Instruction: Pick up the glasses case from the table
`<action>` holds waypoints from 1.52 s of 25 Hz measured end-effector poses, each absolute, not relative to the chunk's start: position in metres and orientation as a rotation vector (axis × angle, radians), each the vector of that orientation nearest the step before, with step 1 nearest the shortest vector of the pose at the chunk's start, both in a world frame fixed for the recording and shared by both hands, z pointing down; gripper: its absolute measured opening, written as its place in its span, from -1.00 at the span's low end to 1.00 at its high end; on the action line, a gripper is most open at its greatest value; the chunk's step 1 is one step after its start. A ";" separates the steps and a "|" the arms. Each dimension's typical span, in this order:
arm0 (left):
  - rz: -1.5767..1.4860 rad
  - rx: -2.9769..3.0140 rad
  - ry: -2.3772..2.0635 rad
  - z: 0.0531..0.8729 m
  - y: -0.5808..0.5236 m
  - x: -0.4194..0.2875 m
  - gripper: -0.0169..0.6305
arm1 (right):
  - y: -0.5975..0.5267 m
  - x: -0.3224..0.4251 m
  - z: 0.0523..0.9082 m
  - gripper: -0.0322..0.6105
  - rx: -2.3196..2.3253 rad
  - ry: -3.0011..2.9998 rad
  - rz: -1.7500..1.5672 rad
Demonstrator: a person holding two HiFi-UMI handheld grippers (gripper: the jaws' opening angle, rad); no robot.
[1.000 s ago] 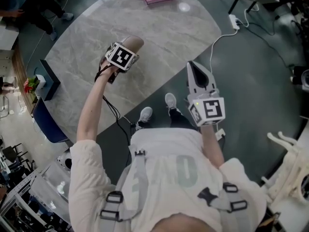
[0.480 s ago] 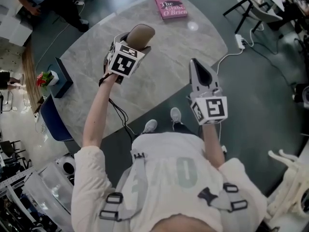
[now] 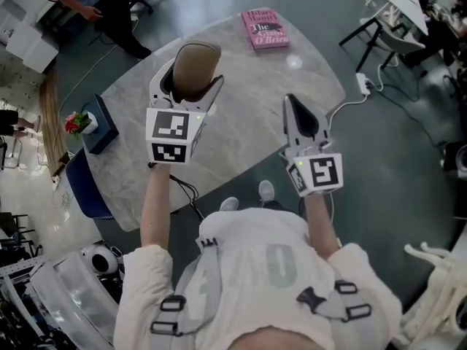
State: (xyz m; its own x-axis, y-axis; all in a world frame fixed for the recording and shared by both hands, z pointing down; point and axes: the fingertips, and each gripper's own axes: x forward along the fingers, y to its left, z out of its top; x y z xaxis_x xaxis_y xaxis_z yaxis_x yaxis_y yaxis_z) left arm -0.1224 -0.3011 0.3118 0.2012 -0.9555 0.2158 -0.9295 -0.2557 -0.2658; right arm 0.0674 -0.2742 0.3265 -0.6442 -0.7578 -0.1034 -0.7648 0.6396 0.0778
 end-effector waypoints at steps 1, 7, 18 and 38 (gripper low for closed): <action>-0.479 -2.349 1.884 0.307 -0.296 -0.125 0.29 | -0.274 0.066 0.324 -0.90 -1.291 2.786 0.185; -0.338 -2.173 1.997 0.290 -0.254 -0.140 0.29 | -0.273 0.060 0.312 -0.90 -1.263 2.780 0.235; -0.116 -1.987 2.148 0.285 -0.208 -0.156 0.29 | -0.266 0.038 0.308 -0.90 -1.149 2.799 0.215; -0.014 -1.919 2.255 0.304 -0.174 -0.167 0.29 | -0.255 0.041 0.319 -0.90 -1.141 2.805 0.160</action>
